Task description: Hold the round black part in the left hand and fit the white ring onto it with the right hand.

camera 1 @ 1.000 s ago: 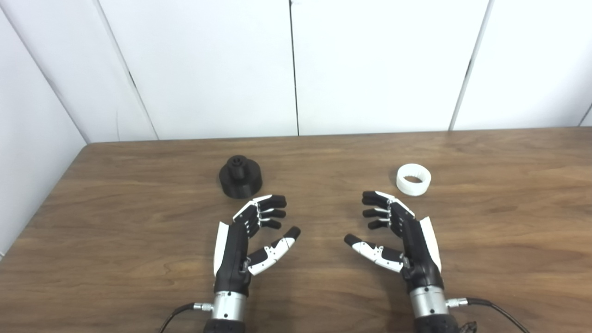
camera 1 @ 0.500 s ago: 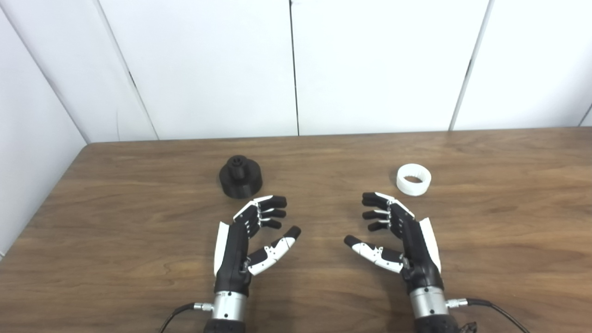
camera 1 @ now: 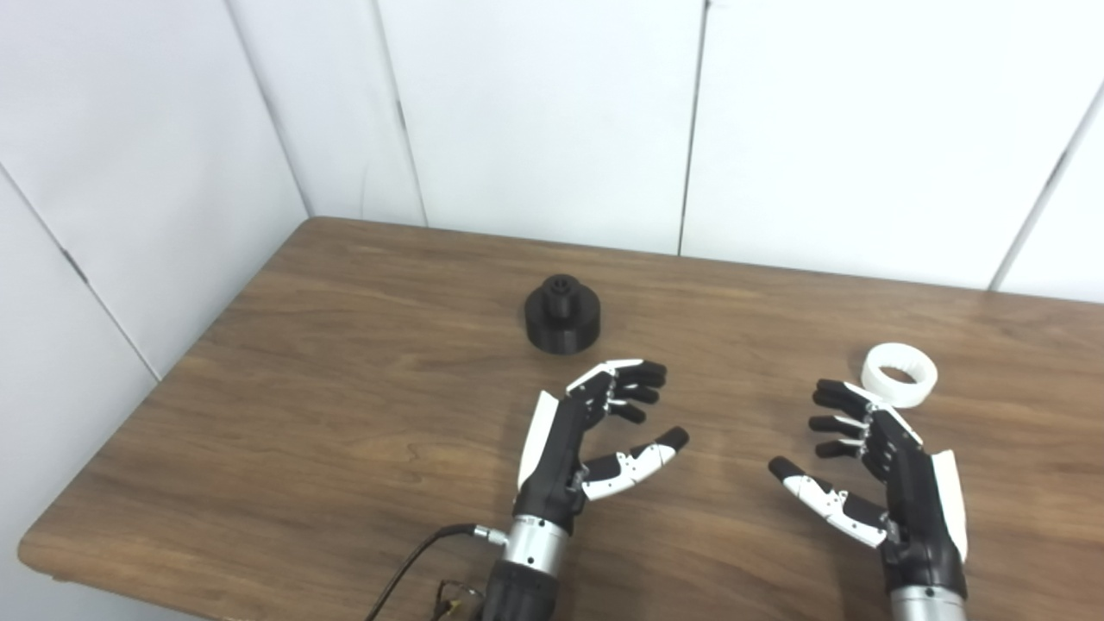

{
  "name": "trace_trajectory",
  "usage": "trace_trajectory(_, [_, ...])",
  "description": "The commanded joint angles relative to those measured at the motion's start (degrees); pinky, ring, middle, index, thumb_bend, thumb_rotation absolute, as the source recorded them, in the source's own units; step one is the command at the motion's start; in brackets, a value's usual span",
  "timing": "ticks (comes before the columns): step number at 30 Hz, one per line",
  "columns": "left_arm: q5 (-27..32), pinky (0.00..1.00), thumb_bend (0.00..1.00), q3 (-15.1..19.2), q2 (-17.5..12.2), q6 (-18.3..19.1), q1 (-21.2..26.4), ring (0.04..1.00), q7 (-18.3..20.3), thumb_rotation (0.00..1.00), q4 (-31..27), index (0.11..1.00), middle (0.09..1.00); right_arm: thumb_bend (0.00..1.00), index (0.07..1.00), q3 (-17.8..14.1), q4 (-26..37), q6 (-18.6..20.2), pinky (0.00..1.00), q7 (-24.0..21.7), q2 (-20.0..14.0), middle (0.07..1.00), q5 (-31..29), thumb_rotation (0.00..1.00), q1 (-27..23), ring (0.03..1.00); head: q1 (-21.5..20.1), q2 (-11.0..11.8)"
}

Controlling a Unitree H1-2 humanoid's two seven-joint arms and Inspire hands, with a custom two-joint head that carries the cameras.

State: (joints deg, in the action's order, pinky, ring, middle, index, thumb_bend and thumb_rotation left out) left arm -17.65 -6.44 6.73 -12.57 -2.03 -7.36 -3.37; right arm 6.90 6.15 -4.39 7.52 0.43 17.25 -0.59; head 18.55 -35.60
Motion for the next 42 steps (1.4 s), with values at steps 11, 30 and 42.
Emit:
trace_trajectory(11, [-0.1,0.58,0.61,0.0,0.3,-2.1,1.3,0.655,-2.3,0.16,0.5,0.658,0.689,0.72,0.731,-0.8,-1.2,-2.8,0.55,-0.4,-0.5,0.726,-1.2,0.08,-0.1,0.663,0.0,-0.1])
trace_trajectory(30, [-5.3,0.62,0.63,3.7,-4.4,8.6,3.4,0.745,-1.5,0.28,-8.1,0.76,0.801,0.71,0.731,-1.0,-1.3,-2.7,0.55,-0.9,-0.8,0.73,-1.9,0.07,-0.5,0.665,-0.2,0.0])
trace_trajectory(42, [-8.1,0.73,0.67,5.2,-8.3,13.7,7.0,0.865,-1.7,0.33,-8.3,0.84,0.887,0.71,0.727,-1.1,-1.5,-2.8,0.55,-0.4,-1.3,0.726,-0.9,0.08,-0.8,0.668,-0.3,0.0])
